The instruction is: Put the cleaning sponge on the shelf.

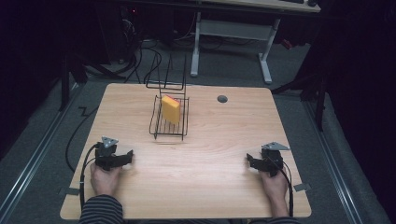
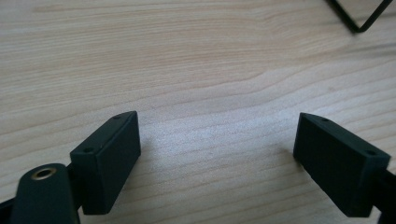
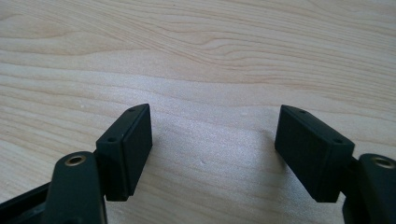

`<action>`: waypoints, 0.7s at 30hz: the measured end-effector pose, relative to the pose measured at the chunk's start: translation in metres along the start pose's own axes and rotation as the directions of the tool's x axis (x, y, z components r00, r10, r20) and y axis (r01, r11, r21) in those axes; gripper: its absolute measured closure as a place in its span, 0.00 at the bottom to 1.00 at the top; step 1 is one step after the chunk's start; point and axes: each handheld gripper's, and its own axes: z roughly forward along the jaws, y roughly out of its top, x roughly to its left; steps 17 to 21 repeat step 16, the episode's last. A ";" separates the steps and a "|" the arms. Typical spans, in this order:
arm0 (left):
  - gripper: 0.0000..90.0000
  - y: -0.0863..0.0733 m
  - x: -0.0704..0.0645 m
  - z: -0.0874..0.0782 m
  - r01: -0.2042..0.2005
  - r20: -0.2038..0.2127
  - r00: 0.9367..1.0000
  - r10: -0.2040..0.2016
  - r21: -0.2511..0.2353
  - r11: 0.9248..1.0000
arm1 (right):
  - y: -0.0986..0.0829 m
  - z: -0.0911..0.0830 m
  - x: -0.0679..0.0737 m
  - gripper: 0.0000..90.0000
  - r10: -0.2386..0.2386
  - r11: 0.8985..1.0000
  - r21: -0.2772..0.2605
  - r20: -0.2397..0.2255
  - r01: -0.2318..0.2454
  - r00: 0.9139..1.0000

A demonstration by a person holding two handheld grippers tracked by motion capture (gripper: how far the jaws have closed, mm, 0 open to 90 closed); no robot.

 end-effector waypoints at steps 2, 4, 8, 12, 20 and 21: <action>0.22 0.000 0.000 0.000 -0.002 0.012 1.000 0.002 -0.003 1.000 | 0.000 0.000 0.000 0.31 0.000 1.000 -0.001 -0.001 0.000 1.000; 0.22 0.000 0.000 0.000 -0.002 0.011 1.000 0.002 -0.003 1.000 | 0.000 0.000 0.000 0.31 0.001 1.000 -0.001 -0.001 -0.001 1.000; 0.22 0.000 0.000 -0.001 -0.004 0.008 1.000 0.004 -0.003 1.000 | 0.000 0.000 0.000 0.31 0.000 1.000 -0.001 -0.001 0.000 1.000; 0.22 0.000 0.000 0.000 -0.003 0.008 1.000 0.003 -0.004 1.000 | 0.000 0.000 0.000 0.31 0.001 1.000 -0.001 -0.001 -0.001 1.000; 0.22 0.000 0.000 0.000 0.000 0.011 1.000 0.000 -0.003 1.000 | 0.000 0.000 0.000 0.31 0.001 1.000 -0.001 -0.001 -0.001 1.000; 0.22 0.000 0.000 0.000 0.000 0.011 1.000 0.000 -0.003 1.000 | 0.000 0.000 0.000 0.31 0.001 1.000 -0.001 -0.001 -0.001 1.000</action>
